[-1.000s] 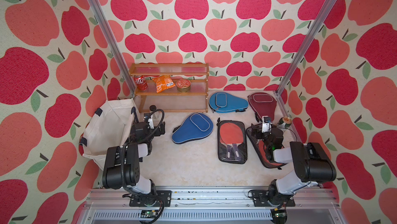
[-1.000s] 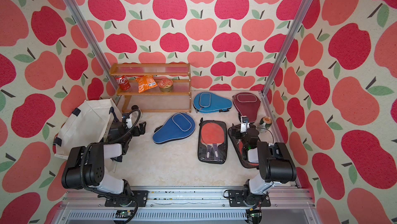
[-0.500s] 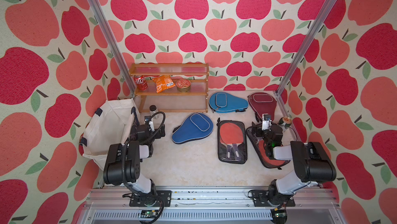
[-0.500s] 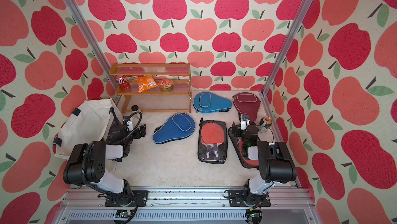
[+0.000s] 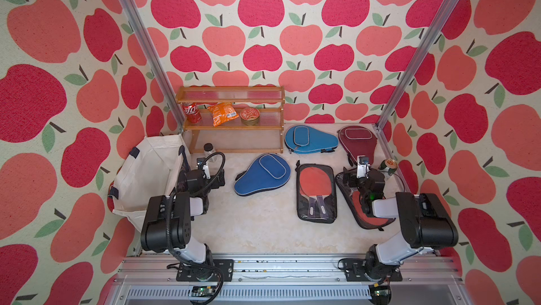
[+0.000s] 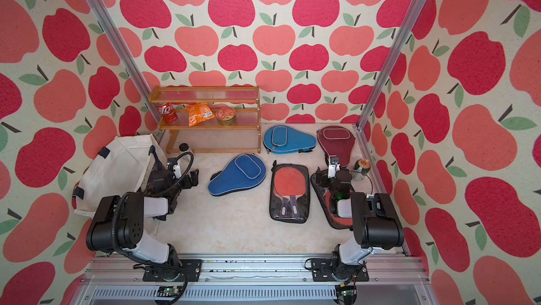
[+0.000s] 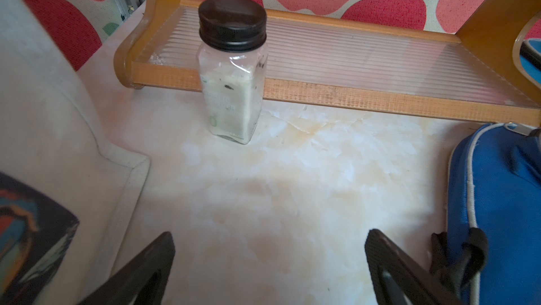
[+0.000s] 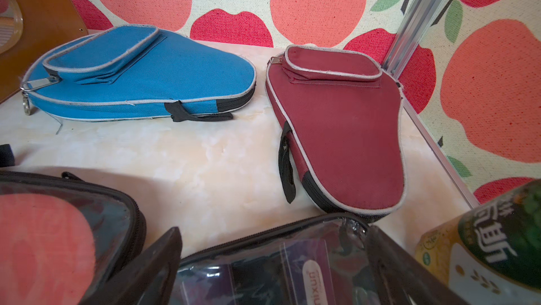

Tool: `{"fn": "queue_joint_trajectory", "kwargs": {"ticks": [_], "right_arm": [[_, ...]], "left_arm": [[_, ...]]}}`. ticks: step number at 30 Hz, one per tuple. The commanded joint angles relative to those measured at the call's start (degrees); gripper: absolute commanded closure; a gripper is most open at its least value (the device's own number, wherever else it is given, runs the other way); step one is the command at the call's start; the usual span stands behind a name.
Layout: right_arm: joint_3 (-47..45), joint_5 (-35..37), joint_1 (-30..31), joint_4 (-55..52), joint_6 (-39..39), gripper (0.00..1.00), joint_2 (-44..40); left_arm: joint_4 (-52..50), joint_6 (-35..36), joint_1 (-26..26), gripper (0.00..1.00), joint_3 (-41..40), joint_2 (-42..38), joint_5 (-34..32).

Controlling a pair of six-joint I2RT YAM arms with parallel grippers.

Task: Remove the ping pong set from the canvas bag
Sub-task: Reset both arms

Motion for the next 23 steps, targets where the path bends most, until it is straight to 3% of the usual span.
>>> {"fn": "queue_joint_trajectory", "kwargs": {"ticks": [1, 23], "right_arm": [[0.67, 0.32, 0.36, -0.50, 0.15, 0.01, 0.17], [0.82, -0.04, 0.13, -0.95, 0.32, 0.01, 0.21]], "left_arm": [[1.33, 0.40, -0.32, 0.01, 0.60, -0.03, -0.62], [1.02, 0.07, -0.41, 0.00, 0.77, 0.07, -1.77]]}}
